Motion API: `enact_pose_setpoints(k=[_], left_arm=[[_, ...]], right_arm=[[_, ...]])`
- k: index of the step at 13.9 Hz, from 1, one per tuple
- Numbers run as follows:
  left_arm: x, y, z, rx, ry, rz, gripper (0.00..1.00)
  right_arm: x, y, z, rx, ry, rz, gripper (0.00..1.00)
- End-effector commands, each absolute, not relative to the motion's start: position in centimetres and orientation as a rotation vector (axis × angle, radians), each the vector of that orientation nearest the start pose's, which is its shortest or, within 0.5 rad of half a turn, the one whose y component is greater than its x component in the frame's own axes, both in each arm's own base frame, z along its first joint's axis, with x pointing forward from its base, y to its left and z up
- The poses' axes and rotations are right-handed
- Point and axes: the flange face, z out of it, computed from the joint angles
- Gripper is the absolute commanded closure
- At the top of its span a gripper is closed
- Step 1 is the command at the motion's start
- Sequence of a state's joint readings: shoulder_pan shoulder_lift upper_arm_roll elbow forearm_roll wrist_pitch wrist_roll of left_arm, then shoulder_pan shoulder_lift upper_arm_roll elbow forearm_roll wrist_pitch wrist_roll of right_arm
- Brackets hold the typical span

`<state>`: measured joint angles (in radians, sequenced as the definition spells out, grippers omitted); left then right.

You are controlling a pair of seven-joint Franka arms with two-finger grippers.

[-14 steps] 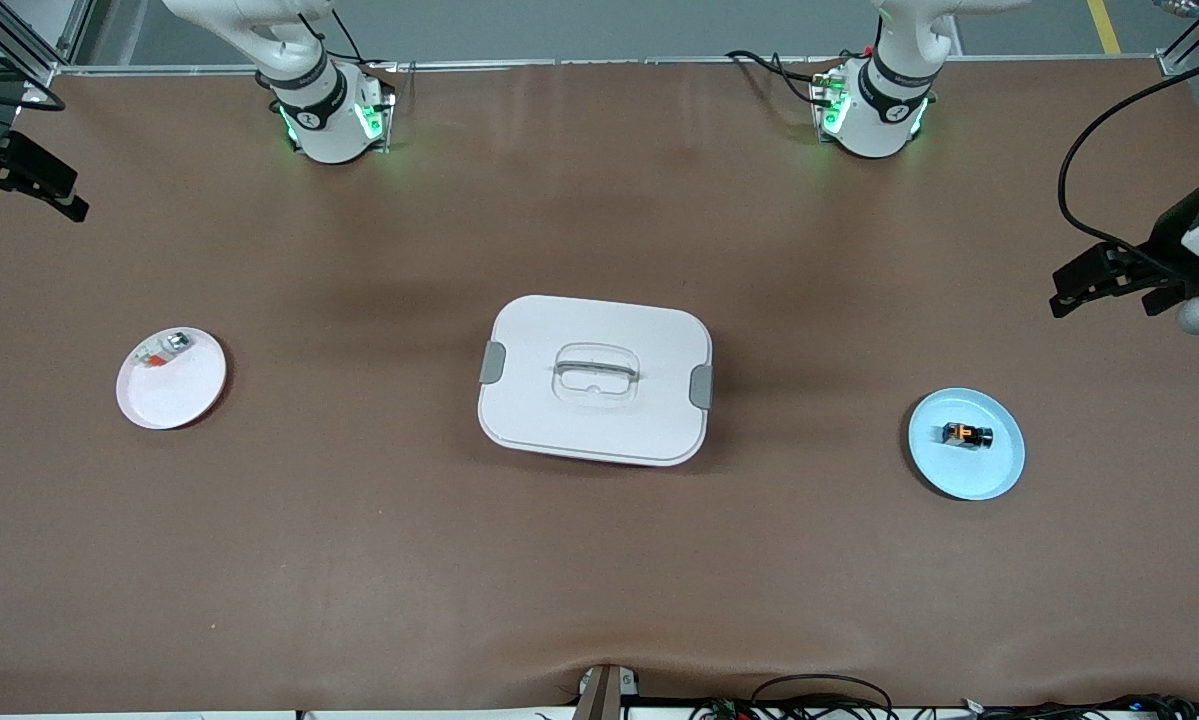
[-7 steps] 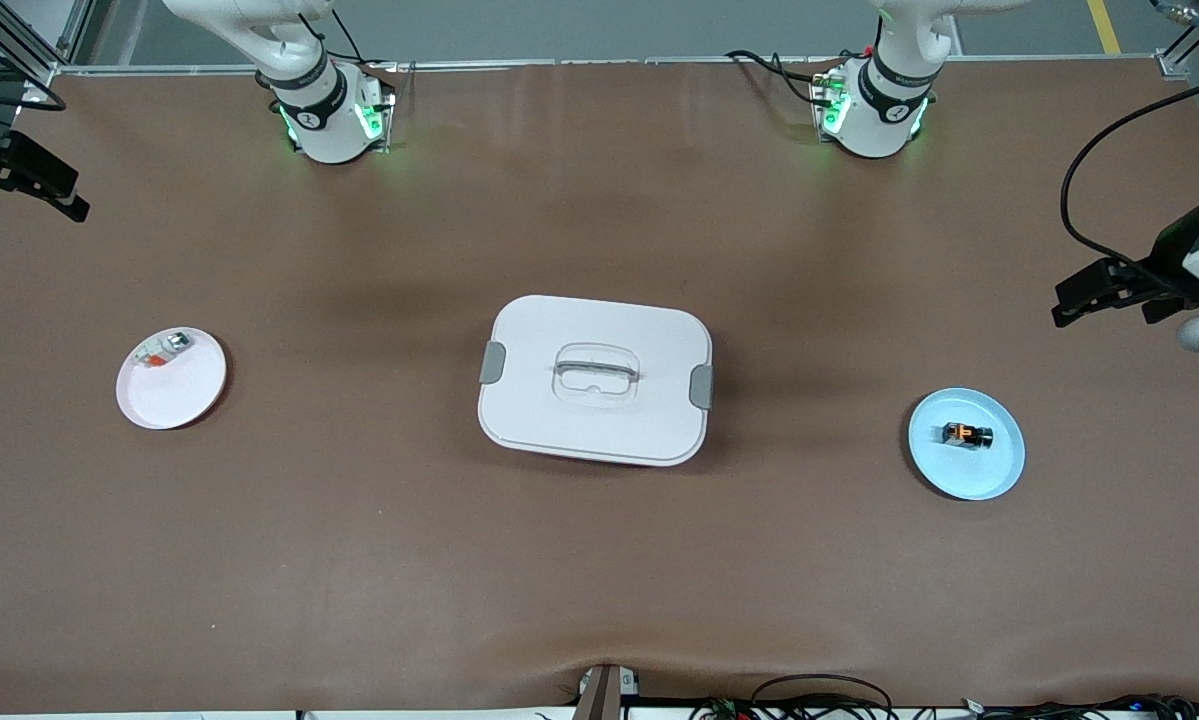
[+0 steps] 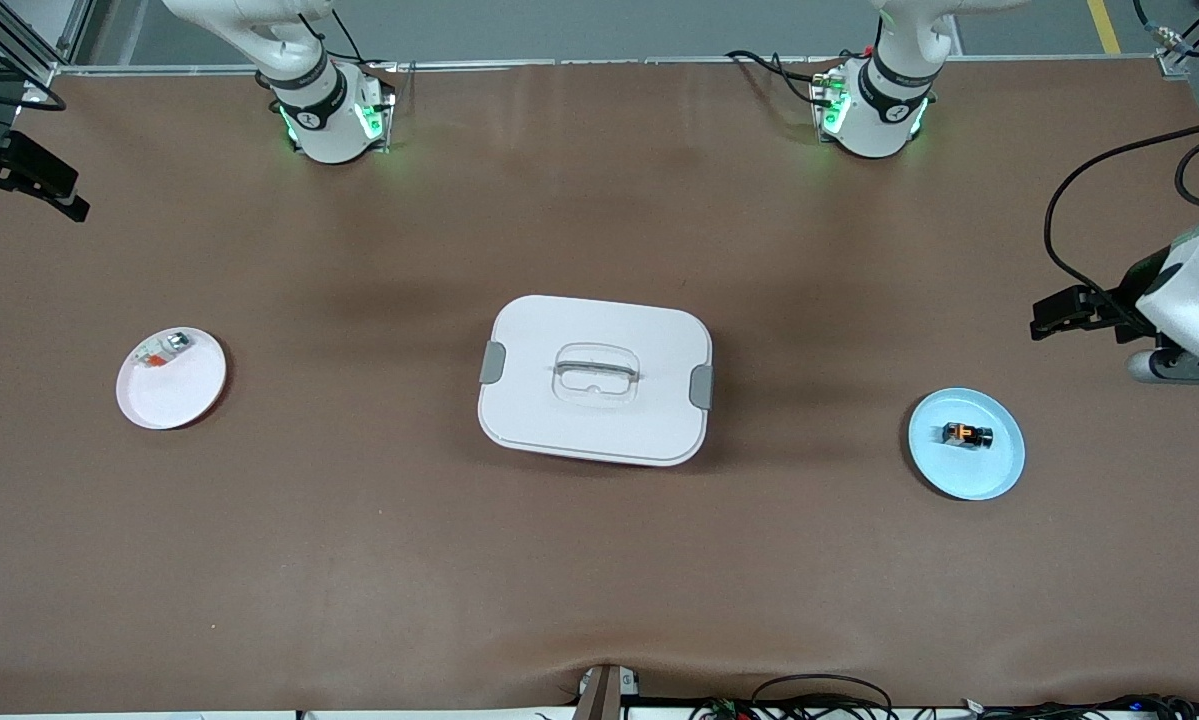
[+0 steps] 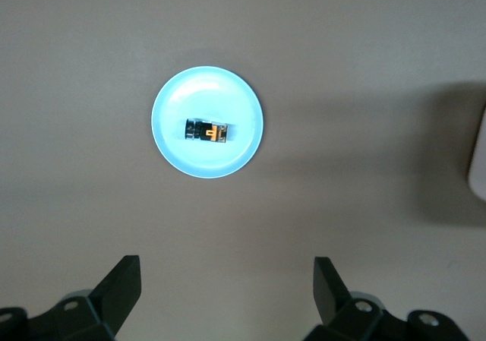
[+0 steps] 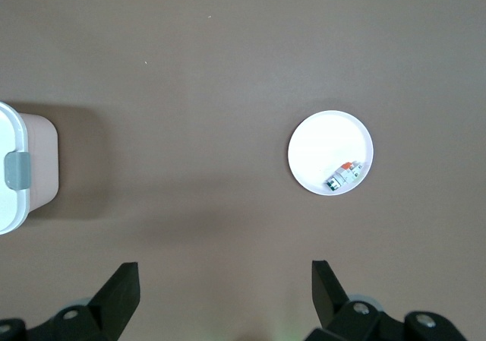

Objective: Transfer orange switch to right arm and place
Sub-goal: 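Move the left gripper toward the black-and-orange switch on the blue plate, then lower the left gripper and grasp the black-and-orange switch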

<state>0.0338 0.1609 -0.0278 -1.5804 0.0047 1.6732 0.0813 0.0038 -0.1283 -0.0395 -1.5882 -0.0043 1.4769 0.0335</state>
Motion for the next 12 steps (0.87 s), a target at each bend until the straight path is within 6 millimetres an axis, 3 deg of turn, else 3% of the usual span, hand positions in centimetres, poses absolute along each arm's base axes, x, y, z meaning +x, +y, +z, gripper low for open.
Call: enact_pose_setpoints(k=[1, 9, 12], left_arm=[[59.7, 2.4, 50.1, -3.140, 0.236, 0.091, 0.00], [58.4, 4.2, 38.5, -3.093, 0.251, -0.035, 0.00], [58.9, 4.3, 33.7, -3.092, 0.267, -0.004, 0.00]], right_arm=[[49.6, -2.4, 67.9, -3.140, 0.111, -0.033, 0.00], [49.6, -2.0, 67.9, -3.141, 0.099, -0.034, 0.00], [49.6, -2.0, 67.9, -3.141, 0.099, -0.036, 0.00]])
